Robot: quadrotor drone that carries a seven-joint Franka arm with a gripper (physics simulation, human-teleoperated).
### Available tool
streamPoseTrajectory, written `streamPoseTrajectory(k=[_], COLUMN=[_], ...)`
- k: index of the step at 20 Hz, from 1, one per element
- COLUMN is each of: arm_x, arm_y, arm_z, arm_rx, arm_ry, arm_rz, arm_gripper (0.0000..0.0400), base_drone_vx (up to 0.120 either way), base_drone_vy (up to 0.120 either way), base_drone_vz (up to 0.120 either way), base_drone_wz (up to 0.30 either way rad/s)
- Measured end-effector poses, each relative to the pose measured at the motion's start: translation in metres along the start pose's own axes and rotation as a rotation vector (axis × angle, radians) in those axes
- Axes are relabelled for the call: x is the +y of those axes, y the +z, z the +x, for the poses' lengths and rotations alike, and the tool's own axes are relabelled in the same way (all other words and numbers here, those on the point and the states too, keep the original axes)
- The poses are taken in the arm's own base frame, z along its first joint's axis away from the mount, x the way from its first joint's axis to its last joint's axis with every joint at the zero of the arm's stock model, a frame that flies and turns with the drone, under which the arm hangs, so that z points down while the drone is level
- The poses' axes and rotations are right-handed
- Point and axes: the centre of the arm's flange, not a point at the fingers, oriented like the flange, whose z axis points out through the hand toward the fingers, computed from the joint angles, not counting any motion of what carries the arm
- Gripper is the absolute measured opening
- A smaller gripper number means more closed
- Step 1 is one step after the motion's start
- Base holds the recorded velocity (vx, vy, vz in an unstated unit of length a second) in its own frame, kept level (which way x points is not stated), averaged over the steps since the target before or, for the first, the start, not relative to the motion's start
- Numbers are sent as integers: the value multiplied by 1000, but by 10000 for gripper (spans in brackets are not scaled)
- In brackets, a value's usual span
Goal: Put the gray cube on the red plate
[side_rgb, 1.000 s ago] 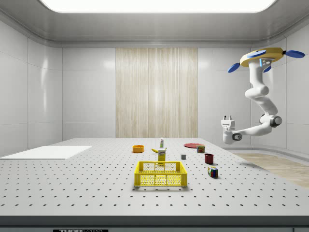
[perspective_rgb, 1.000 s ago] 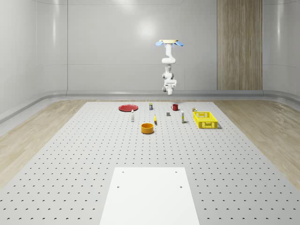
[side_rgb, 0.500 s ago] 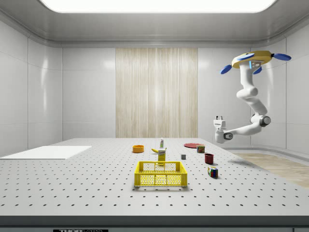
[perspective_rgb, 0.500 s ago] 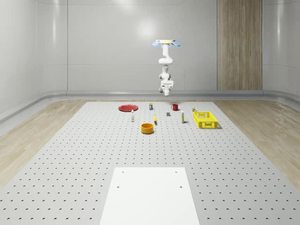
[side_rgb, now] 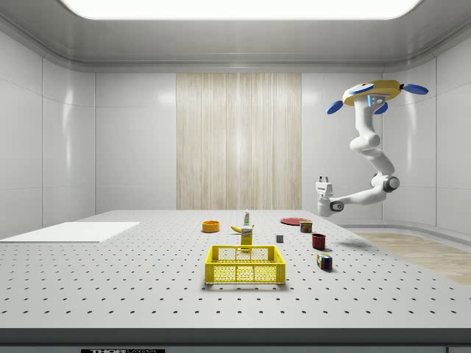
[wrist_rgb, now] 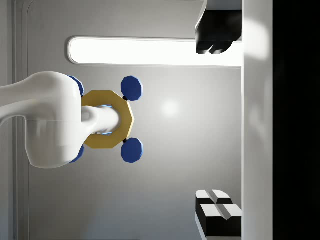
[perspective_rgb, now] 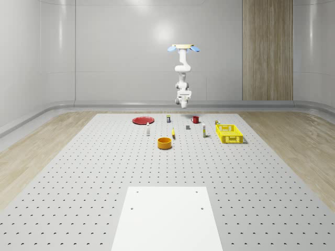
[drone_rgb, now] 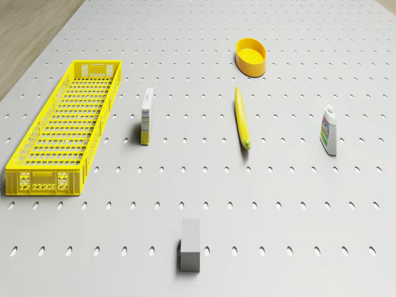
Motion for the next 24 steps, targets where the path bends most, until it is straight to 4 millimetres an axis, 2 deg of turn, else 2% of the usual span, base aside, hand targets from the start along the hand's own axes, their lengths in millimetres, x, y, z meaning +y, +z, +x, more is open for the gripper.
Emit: streamPoseTrajectory(k=[16,24], arm_x=[-5,-23], arm_y=[0,6], arm_z=[-7,-25], arm_rx=[70,260], arm_ry=[-1,-4], arm_rz=[-53,-235], arm_gripper=[400,400], base_drone_vx=[120,120], base_drone_vy=[0,0], base_drone_vz=[0,0], base_drone_wz=[0,0])
